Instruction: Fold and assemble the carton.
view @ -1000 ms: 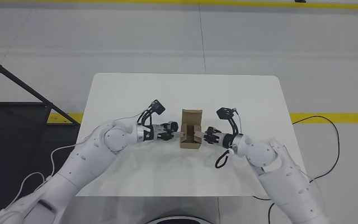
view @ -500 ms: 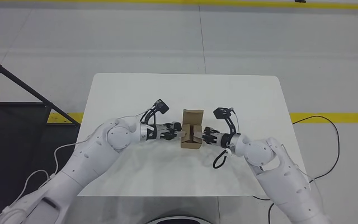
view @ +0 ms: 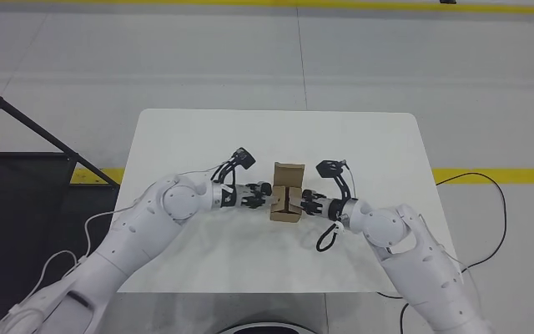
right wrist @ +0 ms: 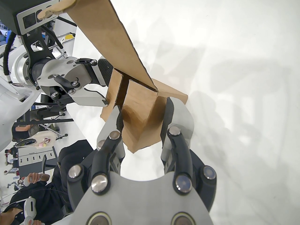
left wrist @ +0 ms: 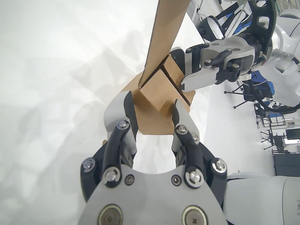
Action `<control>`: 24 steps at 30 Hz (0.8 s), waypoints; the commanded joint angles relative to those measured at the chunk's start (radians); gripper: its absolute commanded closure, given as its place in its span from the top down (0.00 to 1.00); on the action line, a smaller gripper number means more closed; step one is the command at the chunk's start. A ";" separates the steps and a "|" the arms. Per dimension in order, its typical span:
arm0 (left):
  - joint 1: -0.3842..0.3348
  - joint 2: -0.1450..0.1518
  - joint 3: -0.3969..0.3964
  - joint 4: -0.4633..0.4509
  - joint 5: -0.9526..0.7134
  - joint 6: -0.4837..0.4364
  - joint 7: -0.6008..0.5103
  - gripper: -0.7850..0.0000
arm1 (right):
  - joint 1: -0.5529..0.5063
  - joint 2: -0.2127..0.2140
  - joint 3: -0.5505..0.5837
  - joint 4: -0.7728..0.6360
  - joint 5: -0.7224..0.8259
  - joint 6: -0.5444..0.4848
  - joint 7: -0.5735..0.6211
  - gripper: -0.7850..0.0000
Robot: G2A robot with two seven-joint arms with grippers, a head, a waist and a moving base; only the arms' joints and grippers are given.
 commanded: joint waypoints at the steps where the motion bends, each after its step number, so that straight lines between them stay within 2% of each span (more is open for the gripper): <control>1: -0.001 -0.002 0.000 0.002 0.001 0.002 -0.005 0.53 | 0.000 -0.001 -0.001 -0.001 -0.001 0.000 0.001 0.49; 8: -0.004 -0.011 -0.001 0.005 0.003 0.012 -0.024 0.50 | 0.000 -0.003 -0.002 -0.005 -0.005 -0.001 0.007 0.41; 24: -0.007 -0.028 -0.008 0.006 0.001 0.021 -0.064 0.45 | 0.003 -0.007 -0.002 -0.004 -0.029 0.016 0.028 0.40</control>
